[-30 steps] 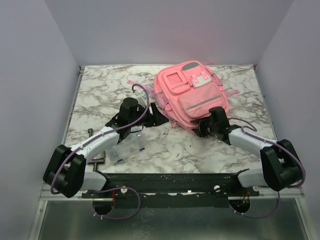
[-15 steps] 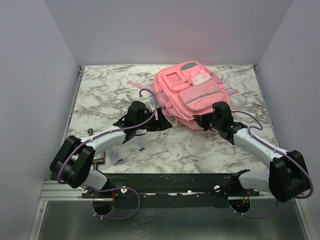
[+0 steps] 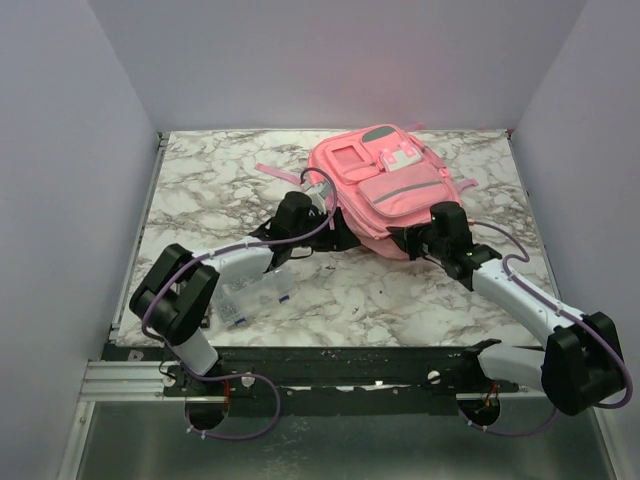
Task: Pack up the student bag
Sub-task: Zip the student bag at the center of the board.
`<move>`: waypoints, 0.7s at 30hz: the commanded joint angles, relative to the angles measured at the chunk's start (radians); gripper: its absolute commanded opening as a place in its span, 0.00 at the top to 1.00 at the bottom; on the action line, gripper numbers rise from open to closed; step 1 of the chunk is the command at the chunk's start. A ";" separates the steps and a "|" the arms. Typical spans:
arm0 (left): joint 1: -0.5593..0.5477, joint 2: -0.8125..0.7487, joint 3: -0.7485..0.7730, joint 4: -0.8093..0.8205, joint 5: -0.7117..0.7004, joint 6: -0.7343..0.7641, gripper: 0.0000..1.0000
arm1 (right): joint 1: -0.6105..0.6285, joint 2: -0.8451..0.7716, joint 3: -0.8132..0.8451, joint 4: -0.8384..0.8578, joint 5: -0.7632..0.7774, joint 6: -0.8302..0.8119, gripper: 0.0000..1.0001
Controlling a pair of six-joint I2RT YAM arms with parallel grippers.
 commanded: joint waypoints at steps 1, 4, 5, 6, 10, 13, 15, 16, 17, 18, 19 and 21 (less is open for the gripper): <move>-0.020 0.088 0.039 0.056 -0.042 0.045 0.37 | 0.003 -0.057 0.067 0.069 -0.040 0.018 1.00; -0.033 0.116 0.018 0.125 -0.099 0.075 0.39 | 0.002 -0.060 0.081 0.063 -0.047 0.016 1.00; -0.036 0.122 0.003 0.159 -0.117 0.087 0.39 | 0.003 -0.059 0.084 0.062 -0.051 0.014 1.00; -0.038 0.125 -0.019 0.205 -0.132 0.092 0.37 | 0.002 -0.060 0.085 0.062 -0.057 0.016 1.00; -0.041 0.139 -0.076 0.368 -0.142 0.146 0.34 | 0.002 -0.066 0.088 0.062 -0.079 0.021 1.00; -0.043 0.174 -0.079 0.426 -0.133 0.182 0.33 | 0.002 -0.078 0.098 0.055 -0.077 0.019 1.00; -0.044 0.196 -0.079 0.471 -0.108 0.211 0.33 | 0.003 -0.084 0.106 0.046 -0.077 0.015 1.00; -0.046 0.204 -0.080 0.499 -0.094 0.228 0.33 | 0.002 -0.086 0.108 0.046 -0.078 0.015 1.00; -0.049 0.216 -0.083 0.525 -0.079 0.243 0.34 | 0.002 -0.089 0.110 0.044 -0.080 0.014 1.00; -0.051 0.228 -0.078 0.546 -0.058 0.258 0.34 | 0.002 -0.091 0.111 0.042 -0.082 0.013 1.00; -0.053 0.240 -0.069 0.552 -0.043 0.266 0.35 | 0.001 -0.094 0.112 0.042 -0.082 0.013 1.00; -0.056 0.256 -0.061 0.555 -0.046 0.269 0.39 | 0.002 -0.097 0.112 0.039 -0.083 0.013 1.00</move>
